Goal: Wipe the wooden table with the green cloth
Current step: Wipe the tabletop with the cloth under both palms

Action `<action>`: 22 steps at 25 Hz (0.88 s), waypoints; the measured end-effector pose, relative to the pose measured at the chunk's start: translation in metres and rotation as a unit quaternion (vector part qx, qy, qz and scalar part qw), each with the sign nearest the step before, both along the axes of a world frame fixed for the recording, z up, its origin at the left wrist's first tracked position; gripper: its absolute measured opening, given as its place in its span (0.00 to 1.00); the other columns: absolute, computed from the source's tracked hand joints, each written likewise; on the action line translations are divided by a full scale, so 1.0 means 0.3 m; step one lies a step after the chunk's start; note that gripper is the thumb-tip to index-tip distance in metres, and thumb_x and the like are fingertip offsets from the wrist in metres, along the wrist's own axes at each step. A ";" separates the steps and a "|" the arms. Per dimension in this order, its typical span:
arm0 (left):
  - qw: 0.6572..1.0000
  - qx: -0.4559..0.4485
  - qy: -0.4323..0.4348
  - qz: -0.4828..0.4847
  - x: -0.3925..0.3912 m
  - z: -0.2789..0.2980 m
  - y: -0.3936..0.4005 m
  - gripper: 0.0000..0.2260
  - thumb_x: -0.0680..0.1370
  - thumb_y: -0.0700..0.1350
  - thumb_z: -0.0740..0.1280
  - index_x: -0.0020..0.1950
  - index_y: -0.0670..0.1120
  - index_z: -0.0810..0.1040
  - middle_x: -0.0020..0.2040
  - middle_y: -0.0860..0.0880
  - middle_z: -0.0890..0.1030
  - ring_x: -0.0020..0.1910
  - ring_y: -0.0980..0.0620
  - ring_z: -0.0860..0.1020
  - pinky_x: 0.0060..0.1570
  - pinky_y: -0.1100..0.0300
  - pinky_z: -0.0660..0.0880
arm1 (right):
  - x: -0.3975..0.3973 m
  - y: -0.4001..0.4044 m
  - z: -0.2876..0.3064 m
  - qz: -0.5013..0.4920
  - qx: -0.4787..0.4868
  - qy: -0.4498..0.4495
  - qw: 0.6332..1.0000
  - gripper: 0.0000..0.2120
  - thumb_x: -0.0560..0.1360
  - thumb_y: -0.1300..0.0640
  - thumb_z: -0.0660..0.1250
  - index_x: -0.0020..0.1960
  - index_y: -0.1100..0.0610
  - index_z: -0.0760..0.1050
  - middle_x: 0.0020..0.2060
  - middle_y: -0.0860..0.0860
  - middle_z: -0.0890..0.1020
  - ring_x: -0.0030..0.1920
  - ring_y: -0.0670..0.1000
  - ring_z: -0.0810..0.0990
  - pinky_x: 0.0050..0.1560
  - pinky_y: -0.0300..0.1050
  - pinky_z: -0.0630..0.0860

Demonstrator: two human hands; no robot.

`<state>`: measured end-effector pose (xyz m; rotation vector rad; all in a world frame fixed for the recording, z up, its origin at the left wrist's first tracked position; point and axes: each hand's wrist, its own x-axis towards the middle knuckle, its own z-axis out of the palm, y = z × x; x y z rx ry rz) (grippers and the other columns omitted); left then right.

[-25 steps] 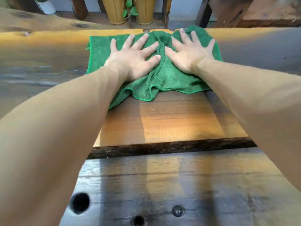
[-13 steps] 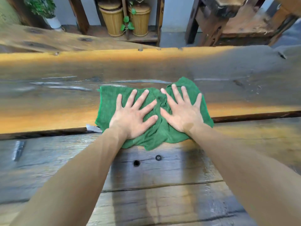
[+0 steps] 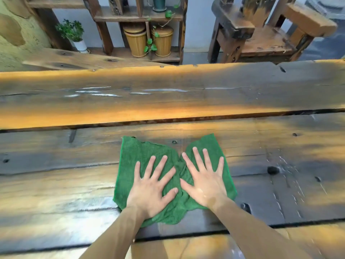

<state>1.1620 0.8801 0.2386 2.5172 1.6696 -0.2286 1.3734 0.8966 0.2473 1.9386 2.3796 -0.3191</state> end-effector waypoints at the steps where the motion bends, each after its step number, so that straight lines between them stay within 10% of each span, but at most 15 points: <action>1: 1.000 -0.004 0.003 0.004 -0.005 -0.001 -0.061 0.30 0.81 0.70 0.46 0.77 0.59 0.67 0.82 0.49 0.57 0.80 0.38 0.56 0.69 0.27 0.56 | 0.002 -0.060 -0.006 0.004 -0.009 -0.004 1.000 0.38 0.76 0.28 0.46 0.79 0.36 0.32 0.80 0.47 0.33 0.79 0.57 0.31 0.70 0.75 0.30; 7: 0.999 0.006 -0.009 0.030 0.014 0.006 -0.478 0.30 0.81 0.69 0.47 0.77 0.58 0.67 0.82 0.48 0.57 0.80 0.38 0.57 0.69 0.27 0.59 | 0.019 -0.416 -0.015 0.032 0.017 0.008 0.999 0.39 0.74 0.28 0.55 0.81 0.41 0.52 0.81 0.51 0.54 0.81 0.60 0.52 0.71 0.77 0.42; 22: 0.998 0.018 -0.010 0.051 0.083 0.006 -1.109 0.28 0.81 0.65 0.51 0.78 0.54 0.68 0.83 0.47 0.56 0.80 0.39 0.55 0.72 0.32 0.53 | 0.056 -1.048 -0.017 0.048 0.047 0.013 0.998 0.36 0.76 0.30 0.53 0.81 0.42 0.55 0.81 0.51 0.56 0.81 0.60 0.53 0.73 0.75 0.44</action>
